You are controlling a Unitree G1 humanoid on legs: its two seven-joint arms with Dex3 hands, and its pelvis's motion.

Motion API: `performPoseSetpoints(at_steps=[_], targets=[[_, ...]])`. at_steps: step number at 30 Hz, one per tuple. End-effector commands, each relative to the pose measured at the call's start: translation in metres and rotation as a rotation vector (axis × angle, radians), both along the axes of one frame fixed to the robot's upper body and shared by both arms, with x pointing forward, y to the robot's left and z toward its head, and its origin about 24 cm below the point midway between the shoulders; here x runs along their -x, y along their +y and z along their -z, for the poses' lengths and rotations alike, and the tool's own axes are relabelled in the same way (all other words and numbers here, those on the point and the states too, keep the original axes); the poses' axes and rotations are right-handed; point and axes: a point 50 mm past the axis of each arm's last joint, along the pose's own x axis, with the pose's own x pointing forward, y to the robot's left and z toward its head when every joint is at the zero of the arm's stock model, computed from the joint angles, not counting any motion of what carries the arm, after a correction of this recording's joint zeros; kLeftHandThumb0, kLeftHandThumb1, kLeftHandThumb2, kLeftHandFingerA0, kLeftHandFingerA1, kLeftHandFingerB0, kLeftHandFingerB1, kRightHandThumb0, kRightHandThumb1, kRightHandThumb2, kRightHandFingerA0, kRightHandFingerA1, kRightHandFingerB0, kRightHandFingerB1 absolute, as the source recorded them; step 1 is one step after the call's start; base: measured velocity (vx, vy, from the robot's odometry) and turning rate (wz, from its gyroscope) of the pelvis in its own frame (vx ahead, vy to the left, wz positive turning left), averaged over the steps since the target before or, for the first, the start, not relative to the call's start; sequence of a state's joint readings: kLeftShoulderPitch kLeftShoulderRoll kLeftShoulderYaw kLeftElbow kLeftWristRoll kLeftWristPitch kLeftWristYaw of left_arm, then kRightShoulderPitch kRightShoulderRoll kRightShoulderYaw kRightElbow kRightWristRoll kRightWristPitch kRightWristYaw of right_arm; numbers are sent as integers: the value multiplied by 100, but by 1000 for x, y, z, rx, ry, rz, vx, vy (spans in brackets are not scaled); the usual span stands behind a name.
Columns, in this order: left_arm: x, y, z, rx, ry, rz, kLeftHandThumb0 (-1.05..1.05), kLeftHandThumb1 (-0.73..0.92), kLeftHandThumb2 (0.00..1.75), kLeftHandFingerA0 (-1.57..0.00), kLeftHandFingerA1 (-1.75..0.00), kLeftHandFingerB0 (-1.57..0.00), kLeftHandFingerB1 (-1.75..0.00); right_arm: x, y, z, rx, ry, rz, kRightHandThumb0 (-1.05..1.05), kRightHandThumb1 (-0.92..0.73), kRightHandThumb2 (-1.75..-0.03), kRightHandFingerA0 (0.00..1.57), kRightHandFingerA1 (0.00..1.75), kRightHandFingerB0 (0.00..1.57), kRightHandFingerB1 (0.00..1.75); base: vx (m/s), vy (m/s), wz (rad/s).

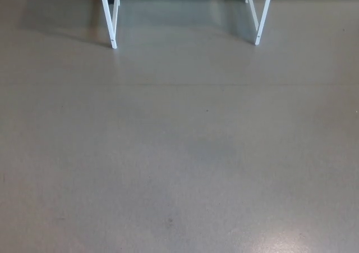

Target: The robot walks towards a desk on which a file tray is kept in the middle and a toilet paper roll is kept on its right. The robot uses its right hand to hook on finger in the gap of the roll and grabs it, lifts it and places it on the tray.

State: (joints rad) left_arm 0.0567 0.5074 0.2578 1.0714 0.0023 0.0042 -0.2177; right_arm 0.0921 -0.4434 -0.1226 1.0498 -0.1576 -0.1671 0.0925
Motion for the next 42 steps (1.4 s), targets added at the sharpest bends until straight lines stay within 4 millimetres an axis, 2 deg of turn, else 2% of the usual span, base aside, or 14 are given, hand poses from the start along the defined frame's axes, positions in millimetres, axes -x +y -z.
performPoseSetpoints(at_steps=[1, 3, 7, 9, 10, 16, 21, 28, 32, 34, 36, 39, 40, 42], targets=[[-2, 5, -8, 53, -50, 27, -105, 50, 68, -27, -155, -24, -146, -3, -6, -7, -3, -54, -23, -59, -46, -83, 0, 42, 0, 25, 0, 0, 0], [-2, 5, -8, 65, -58, 8, -105, 46, 73, -18, -155, -22, -148, -3, -6, -7, -4, -56, -23, -59, -46, -83, 0, 42, 0, 25, 0, 0, 0], [-1, 5, -6, 49, -43, 20, -105, 44, 77, -28, -173, -27, -165, -2, -6, -7, -4, -57, -24, -59, -46, -83, 0, 42, 0, 25, 84, 9, -27], [-1, 5, -5, 72, -62, -19, -105, 41, 75, -27, -172, -27, -163, -2, -6, -7, -4, -57, -24, -59, -46, -83, 0, 42, 0, 25, -36, 28, 8], [-2, 6, -7, 65, -58, 3, -105, 48, 70, -26, -160, -24, -151, -2, -6, -7, -4, -58, -25, -59, -46, -83, 0, 42, 0, 25, -57, 72, -8], [-1, 6, -8, 41, -41, 45, -105, 54, 65, -26, -154, -23, -145, -2, -6, -7, -5, -58, -25, -59, -46, -83, 0, 42, 0, 25, 33, 104, -5], [-1, 6, -6, 48, -38, 21, -105, 44, 76, -29, -172, -28, -164, -2, -6, -7, -5, -59, -25, -59, -46, -83, 0, 42, 0, 25, 150, 411, -1], [-3, 7, -8, 45, -50, 27, -105, 46, 74, -28, -168, -27, -160, -4, -5, -7, -7, -65, -26, -59, -46, -83, 0, 42, 0, 25, 207, 61, 6], [-2, 7, -6, 37, -40, 23, -105, 40, 80, -32, -175, -32, -171, -5, -6, -7, -5, -66, -28, -59, -46, -83, 0, 42, 0, 25, 207, -118, 10], [-4, 7, -7, 13, -28, 27, -105, 39, 84, -37, -169, -40, -166, -9, -7, -9, -2, -73, -31, -59, -46, -83, 0, 42, 0, 25, 260, -186, -4], [-4, 8, -8, -31, -9, 36, -105, 44, 78, -29, -166, -30, -161, -12, -6, -10, -2, -78, -35, -59, -46, -83, 0, 42, 0, 25, 417, -143, 40], [-2, 9, -8, -27, -12, 13, -105, 43, 77, -28, -164, -29, -159, -12, -6, -10, -2, -78, -36, -59, -46, -83, 0, 42, 0, 25, 308, -109, 8], [-1, 9, -7, -33, -12, 6, -105, 36, 83, -36, -173, -36, -169, -12, -6, -10, -2, -78, -36, -59, -46, -83, 0, 42, 0, 25, 194, -64, -4], [-2, 9, -6, -22, -10, -13, -105, 33, 93, -29, -174, -31, -171, -12, -6, -10, -2, -78, -36, -59, -46, -83, 0, 42, 0, 25, 270, -25, -1]])
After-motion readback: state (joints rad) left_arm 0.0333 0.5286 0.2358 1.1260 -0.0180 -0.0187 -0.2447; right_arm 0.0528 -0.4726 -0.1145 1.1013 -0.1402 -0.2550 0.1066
